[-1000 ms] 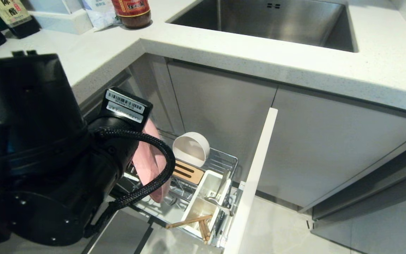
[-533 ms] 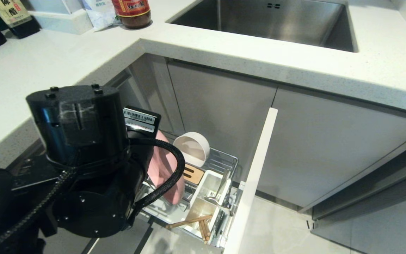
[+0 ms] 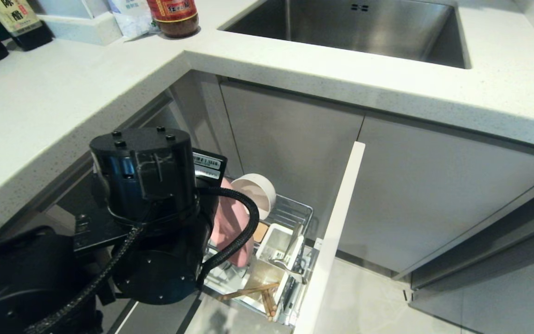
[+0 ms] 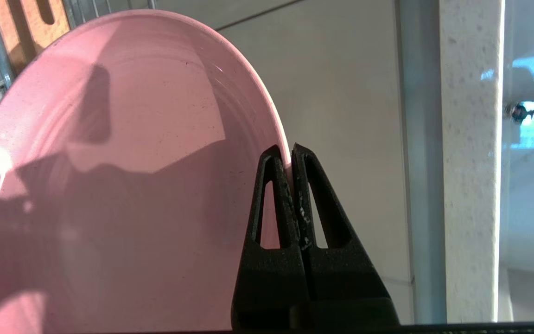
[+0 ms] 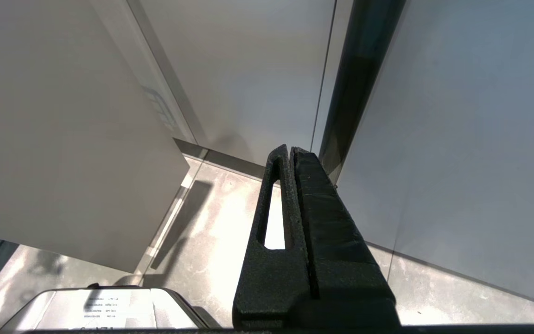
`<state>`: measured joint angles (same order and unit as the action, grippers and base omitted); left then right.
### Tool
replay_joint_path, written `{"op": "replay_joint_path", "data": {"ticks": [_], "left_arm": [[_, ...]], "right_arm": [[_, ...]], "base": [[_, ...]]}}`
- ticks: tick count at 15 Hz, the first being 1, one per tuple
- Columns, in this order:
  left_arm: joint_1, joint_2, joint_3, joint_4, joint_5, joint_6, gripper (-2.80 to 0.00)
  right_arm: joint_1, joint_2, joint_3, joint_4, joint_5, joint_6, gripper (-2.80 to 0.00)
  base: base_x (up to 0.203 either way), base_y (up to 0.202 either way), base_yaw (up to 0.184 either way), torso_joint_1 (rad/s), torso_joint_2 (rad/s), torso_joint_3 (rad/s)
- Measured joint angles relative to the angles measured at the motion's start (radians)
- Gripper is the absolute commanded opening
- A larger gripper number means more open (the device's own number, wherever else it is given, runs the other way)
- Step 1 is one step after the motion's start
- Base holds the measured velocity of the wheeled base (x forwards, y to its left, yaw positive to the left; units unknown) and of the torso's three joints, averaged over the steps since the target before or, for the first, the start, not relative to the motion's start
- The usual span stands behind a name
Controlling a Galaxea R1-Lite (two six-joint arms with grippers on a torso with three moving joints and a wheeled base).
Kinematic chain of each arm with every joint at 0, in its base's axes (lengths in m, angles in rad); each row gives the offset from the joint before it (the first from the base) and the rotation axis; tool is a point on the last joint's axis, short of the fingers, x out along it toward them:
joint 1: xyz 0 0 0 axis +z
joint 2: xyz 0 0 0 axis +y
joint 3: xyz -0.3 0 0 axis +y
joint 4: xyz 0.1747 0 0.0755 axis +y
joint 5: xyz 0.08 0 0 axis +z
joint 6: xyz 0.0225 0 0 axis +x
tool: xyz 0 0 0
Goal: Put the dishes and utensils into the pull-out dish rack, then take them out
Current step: Pick up the plate and place it in the cupboard
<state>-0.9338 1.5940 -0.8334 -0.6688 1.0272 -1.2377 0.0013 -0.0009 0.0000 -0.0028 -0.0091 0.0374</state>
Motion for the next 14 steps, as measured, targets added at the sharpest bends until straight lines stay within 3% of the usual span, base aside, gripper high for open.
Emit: {"op": "replay_joint_path", "data": {"ticks": [14], "left_arm": [[0.051,0.033,0.012,-0.015,0.003,-0.029,-2.8]], "right_arm": [[0.0,0.0,0.0,0.0,0.0,0.0,-2.8]], "base": [[0.0,0.0,0.0,0.0,0.0,0.0]]}}
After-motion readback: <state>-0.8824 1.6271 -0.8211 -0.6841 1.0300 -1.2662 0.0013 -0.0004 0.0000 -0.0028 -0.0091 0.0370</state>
